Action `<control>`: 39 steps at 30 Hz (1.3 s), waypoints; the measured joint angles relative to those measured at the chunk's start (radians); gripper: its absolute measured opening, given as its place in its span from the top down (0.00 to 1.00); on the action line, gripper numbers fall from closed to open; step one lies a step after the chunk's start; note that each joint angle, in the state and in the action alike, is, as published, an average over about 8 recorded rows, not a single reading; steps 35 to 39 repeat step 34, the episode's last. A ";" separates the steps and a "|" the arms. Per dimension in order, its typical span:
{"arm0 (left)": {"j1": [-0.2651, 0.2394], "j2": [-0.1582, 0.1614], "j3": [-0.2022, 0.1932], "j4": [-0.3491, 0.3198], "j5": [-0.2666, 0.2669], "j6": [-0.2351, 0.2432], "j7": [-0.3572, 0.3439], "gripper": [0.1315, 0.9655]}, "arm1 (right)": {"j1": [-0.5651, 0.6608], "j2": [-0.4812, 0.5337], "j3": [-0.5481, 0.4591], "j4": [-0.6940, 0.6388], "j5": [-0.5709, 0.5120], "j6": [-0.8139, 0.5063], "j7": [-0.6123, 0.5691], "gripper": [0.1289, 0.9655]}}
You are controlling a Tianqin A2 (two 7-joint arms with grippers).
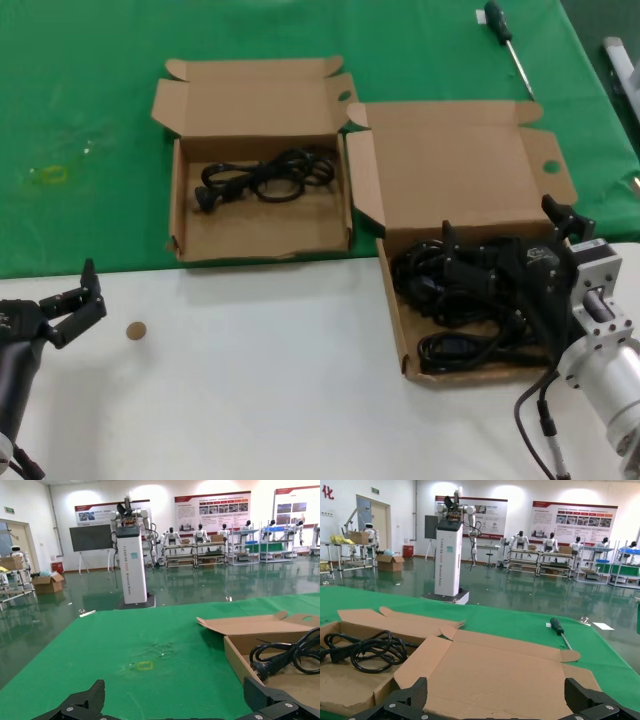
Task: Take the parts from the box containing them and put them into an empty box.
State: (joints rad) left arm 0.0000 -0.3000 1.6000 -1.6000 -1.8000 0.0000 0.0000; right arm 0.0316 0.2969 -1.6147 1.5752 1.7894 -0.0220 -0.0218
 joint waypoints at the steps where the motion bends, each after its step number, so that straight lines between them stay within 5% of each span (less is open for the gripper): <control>1: 0.000 0.000 0.000 0.000 0.000 0.000 0.000 0.00 | 0.000 0.000 0.000 0.000 0.000 0.000 0.000 0.00; 39: 0.000 0.000 0.000 0.000 0.000 0.000 0.000 0.00 | 0.000 0.000 0.000 0.000 0.000 0.000 0.000 0.00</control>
